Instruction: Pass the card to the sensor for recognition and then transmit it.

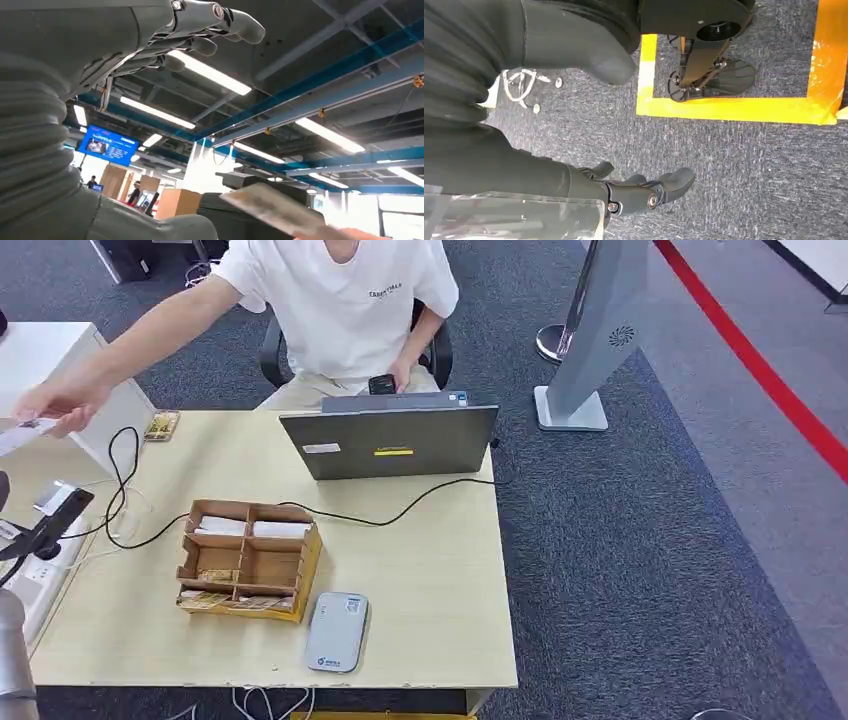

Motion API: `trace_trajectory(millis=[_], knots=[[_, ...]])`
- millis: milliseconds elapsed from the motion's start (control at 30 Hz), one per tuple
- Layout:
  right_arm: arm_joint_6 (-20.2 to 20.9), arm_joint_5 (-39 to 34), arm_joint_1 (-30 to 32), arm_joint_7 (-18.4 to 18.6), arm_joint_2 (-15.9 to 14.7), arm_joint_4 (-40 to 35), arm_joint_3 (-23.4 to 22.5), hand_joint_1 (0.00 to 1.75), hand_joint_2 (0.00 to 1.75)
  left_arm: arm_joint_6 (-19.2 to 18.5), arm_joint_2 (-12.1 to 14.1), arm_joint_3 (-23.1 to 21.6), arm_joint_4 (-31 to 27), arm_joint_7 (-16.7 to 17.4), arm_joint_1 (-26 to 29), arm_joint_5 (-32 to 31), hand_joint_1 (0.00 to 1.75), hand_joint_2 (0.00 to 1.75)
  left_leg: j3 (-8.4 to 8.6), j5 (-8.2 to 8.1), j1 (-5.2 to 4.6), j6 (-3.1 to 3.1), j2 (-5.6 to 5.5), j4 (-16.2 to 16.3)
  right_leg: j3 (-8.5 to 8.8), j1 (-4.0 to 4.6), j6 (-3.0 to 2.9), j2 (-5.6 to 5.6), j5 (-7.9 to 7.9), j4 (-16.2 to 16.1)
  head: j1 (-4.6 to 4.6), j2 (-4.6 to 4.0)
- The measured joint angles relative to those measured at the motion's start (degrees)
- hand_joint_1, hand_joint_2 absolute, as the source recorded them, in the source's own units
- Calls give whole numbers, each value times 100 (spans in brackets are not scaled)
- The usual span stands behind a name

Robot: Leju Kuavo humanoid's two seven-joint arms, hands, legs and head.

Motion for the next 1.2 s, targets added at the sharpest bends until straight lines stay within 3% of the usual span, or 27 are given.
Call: trace_trajectory(millis=[400,433,1200], knots=[[35,7,-2,146,-20,2,48,0,175,2,37,-199,286,295,-51,-214,0,175,0,0,2,0,2,1,-2,0,0,1,0,0,-2,0],[35,11,-1,144,-20,2,50,0,175,2,37,-225,306,321,-52,-245,175,175,0,0,2,0,2,1,-2,0,0,1,0,0,0,0],[33,74,-5,146,-48,11,81,0,175,4,116,-494,400,173,-50,-101,175,175,-2,0,2,0,3,0,-4,0,0,2,0,0,0,0]])
